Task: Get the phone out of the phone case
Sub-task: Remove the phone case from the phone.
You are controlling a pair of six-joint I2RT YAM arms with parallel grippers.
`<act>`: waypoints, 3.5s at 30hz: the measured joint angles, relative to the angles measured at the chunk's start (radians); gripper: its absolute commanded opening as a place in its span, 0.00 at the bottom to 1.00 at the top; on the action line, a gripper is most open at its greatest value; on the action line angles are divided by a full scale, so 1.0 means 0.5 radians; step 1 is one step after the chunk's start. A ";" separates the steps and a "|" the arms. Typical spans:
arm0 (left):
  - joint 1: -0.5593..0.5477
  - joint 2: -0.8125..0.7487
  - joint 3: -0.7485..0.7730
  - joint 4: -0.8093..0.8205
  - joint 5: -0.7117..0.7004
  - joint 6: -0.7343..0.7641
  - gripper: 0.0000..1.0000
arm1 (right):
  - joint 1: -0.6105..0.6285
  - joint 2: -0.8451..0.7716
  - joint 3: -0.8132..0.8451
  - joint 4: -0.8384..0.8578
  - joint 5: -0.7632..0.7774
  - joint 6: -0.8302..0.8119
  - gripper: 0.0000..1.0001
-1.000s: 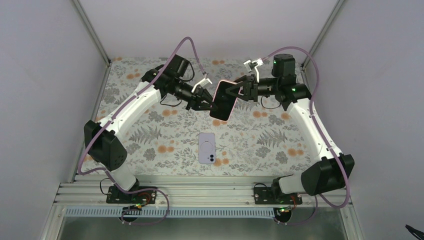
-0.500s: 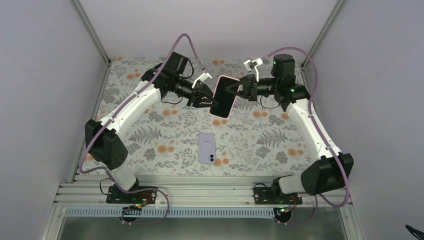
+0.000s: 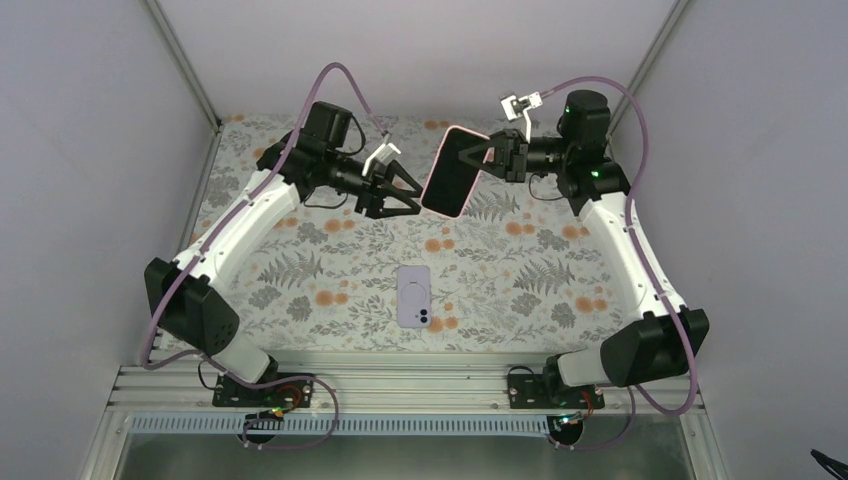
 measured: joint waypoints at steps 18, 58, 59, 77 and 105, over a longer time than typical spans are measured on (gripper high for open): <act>0.034 -0.152 -0.101 0.211 0.008 -0.150 0.40 | -0.011 0.002 0.031 0.271 -0.096 0.304 0.04; 0.031 -0.108 -0.179 0.440 0.003 -0.308 0.14 | -0.022 0.002 -0.024 0.512 -0.103 0.422 0.04; 0.034 -0.108 -0.187 0.455 0.008 -0.314 0.14 | -0.022 0.002 -0.024 0.512 -0.100 0.422 0.04; 0.081 -0.109 -0.335 0.719 0.055 -0.431 0.17 | -0.021 0.002 -0.089 0.563 -0.038 0.465 0.04; 0.150 -0.241 -0.328 0.627 0.085 -0.374 0.51 | -0.024 -0.069 -0.089 0.716 -0.228 0.734 0.04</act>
